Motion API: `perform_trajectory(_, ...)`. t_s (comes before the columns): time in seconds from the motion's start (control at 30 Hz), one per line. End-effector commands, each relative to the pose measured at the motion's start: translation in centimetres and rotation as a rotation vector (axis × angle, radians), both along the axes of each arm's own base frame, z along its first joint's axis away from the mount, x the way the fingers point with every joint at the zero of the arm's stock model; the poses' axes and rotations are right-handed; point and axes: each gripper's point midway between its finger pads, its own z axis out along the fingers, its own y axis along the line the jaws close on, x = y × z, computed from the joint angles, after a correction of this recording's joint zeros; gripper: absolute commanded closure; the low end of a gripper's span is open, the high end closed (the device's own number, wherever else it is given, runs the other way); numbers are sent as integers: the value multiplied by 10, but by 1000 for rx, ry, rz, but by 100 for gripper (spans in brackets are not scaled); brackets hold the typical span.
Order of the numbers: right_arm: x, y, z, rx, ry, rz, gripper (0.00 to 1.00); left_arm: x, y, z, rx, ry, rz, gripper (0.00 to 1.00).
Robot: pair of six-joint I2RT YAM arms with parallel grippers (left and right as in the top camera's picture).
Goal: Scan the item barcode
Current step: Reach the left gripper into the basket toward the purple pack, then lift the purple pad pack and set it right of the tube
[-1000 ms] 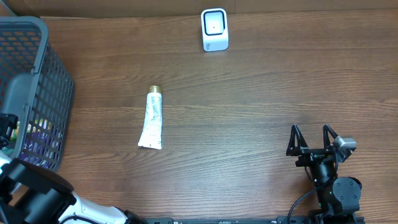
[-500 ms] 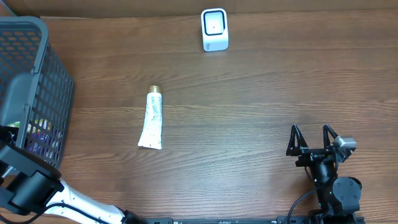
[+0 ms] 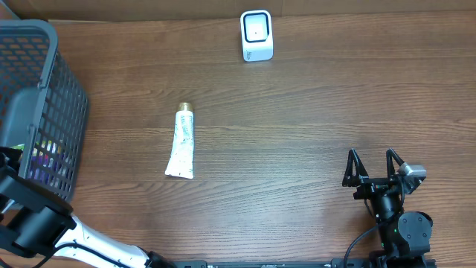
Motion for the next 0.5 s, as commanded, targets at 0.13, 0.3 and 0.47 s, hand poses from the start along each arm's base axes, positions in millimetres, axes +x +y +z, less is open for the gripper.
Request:
perform_trajectory(0.13, 0, 2, -1, -3, -8, 8, 0, 58, -2, 173, 337, -387, -255, 96)
perform_trajectory(0.3, 0, 2, -1, -3, -8, 8, 0, 63, -26, 257, 531, -528, -312, 96)
perform_trajectory(0.47, 0, 2, -1, -3, -8, 8, 0, 70, -73, 313, 637, -649, -438, 96)
